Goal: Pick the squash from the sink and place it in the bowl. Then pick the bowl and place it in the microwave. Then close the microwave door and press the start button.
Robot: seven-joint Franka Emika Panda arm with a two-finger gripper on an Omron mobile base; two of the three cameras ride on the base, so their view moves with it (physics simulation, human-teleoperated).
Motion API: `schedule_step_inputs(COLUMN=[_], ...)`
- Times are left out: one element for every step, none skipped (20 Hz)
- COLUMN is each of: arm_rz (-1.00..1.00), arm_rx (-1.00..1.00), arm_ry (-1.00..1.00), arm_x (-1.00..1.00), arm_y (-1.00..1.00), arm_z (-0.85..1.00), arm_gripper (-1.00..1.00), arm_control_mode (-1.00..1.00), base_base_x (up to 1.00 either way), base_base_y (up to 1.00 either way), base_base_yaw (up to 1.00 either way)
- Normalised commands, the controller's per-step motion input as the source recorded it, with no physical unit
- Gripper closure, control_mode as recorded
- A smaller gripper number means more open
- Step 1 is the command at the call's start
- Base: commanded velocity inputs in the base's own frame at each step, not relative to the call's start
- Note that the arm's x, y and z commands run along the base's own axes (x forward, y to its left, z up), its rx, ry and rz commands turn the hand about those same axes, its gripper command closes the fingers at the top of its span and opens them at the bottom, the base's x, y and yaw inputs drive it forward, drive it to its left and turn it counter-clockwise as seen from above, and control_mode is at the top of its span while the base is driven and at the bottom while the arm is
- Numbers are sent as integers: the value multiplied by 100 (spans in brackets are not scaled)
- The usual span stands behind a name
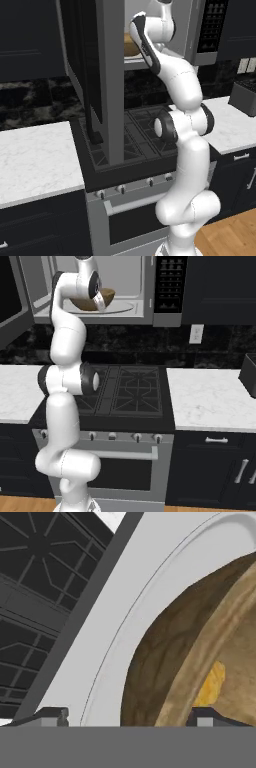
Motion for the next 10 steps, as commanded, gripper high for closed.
schedule_step_inputs(arm_rz=[0,0,0,1,0,1,3,3,0,0], arm_rx=[0,0,0,0,0,0,0,0,0,0], arm_ry=[-18,-20,-23,-23,-24,-24,-22,-19,-21,-18], arm_x=[-56,-79,-100,-100,-100,-100,-100,-100,-100,-100], arm_y=[5,16,16,22,24,22,22,26,47,38], arm_z=[1,0,0,0,0,0,0,0,0,-1], arm_gripper=[-100,-100,-100,-100,-100,-100,-100,-100,-100,-100], arm_control_mode=[-100,-100,-100,-100,-100,-100,-100,-100,-100,-100], base_base_x=[0,0,0,0,0,0,0,0,0,0], base_base_y=[0,0,0,0,0,0,0,0,0,0], base_base_yaw=[0,0,0,0,0,0,0,0,0,0])
